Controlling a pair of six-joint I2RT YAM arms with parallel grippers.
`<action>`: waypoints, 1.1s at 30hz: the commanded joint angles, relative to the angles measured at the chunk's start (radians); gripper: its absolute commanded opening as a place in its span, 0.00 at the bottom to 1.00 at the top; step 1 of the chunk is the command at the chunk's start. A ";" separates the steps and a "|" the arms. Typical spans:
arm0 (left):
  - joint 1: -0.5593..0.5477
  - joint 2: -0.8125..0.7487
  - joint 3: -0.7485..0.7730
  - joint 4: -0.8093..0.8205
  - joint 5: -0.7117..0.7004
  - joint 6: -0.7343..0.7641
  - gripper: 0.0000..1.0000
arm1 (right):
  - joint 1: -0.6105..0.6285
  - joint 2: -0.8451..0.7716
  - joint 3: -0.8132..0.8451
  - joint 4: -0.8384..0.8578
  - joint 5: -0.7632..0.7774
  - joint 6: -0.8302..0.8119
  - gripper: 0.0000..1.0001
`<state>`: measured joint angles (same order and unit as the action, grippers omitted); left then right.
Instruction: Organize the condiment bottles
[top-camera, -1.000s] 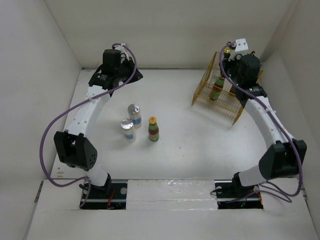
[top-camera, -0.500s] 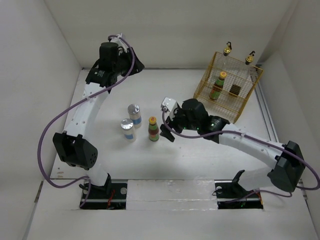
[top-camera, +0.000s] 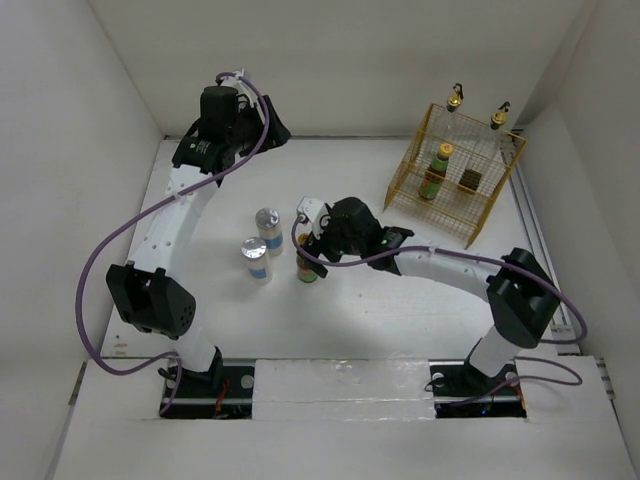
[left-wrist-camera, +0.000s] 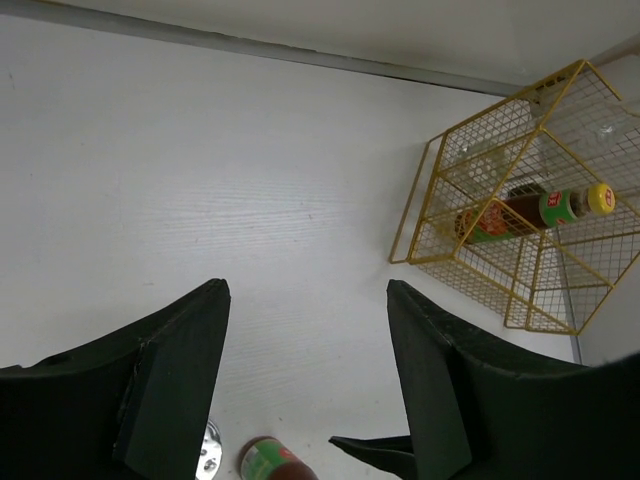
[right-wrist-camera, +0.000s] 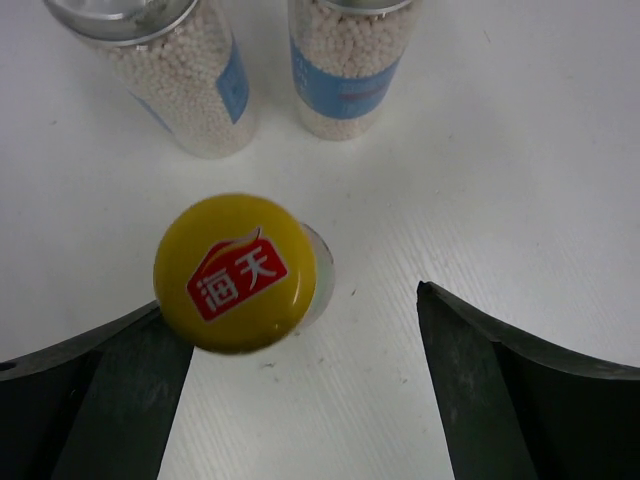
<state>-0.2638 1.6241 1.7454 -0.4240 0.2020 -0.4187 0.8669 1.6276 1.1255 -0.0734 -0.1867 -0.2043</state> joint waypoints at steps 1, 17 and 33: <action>0.001 -0.015 0.028 0.008 -0.012 0.015 0.60 | 0.006 0.001 0.088 0.139 0.010 -0.010 0.94; 0.001 -0.033 -0.063 0.048 0.007 0.015 0.56 | 0.006 0.046 0.114 0.161 -0.037 0.019 0.23; 0.001 0.011 -0.026 0.089 0.083 -0.014 0.51 | -0.457 -0.337 0.381 -0.221 0.167 0.112 0.07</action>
<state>-0.2638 1.6363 1.6863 -0.3855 0.2554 -0.4217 0.4927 1.3621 1.4029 -0.2642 -0.1066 -0.0967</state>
